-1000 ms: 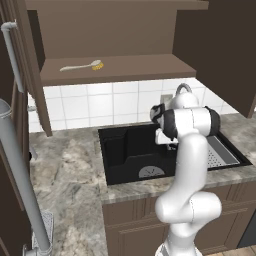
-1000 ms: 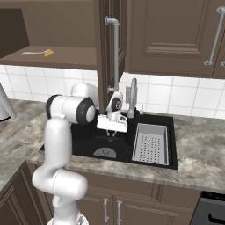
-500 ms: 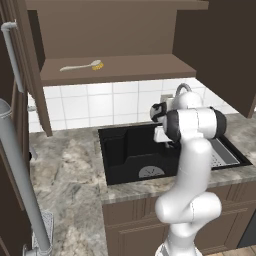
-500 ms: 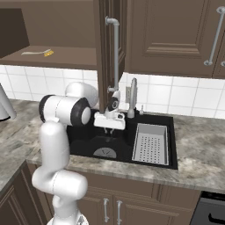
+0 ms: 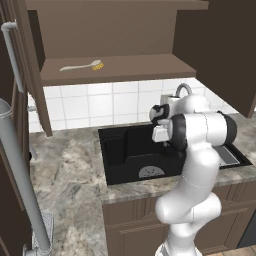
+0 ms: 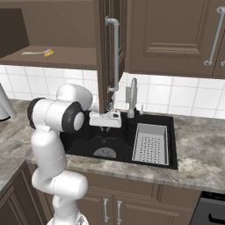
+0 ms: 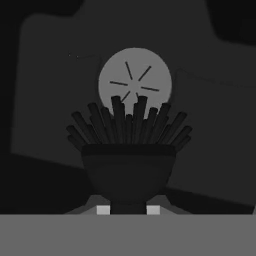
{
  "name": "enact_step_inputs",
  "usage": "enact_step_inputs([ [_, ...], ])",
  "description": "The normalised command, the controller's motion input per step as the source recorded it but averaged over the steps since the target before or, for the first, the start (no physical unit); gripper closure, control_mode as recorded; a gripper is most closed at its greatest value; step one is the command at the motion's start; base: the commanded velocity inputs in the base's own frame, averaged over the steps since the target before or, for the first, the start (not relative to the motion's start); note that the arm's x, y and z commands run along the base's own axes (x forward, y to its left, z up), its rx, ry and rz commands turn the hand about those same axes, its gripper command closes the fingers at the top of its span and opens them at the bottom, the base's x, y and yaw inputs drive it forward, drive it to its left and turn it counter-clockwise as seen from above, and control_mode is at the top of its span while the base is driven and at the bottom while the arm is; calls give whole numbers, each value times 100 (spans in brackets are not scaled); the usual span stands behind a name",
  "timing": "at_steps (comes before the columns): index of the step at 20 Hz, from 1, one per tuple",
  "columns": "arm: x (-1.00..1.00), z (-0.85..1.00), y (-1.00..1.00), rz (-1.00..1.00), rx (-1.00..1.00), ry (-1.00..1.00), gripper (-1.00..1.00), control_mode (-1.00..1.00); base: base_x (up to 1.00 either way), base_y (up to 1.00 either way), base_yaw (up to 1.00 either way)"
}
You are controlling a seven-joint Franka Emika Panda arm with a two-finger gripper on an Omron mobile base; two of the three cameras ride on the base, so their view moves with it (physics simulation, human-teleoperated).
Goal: Pick up the dish brush and dish brush from the sink, and place them back in the cabinet, and close the cabinet doors.
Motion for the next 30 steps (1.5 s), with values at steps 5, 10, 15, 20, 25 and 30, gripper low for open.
enact_step_inputs([
  [5,-9,40,3,0,-3,0,100,-100,0,0,0],
  [10,-7,42,1,0,-3,1,100,-100,0,0,0],
  [15,-8,39,8,0,-5,1,100,-100,0,0,0],
  [20,-12,37,7,0,-1,0,100,-100,0,0,0],
  [25,-13,33,4,0,0,0,100,-100,0,0,0],
  [30,-15,36,4,2,0,-1,100,-100,0,0,0],
])
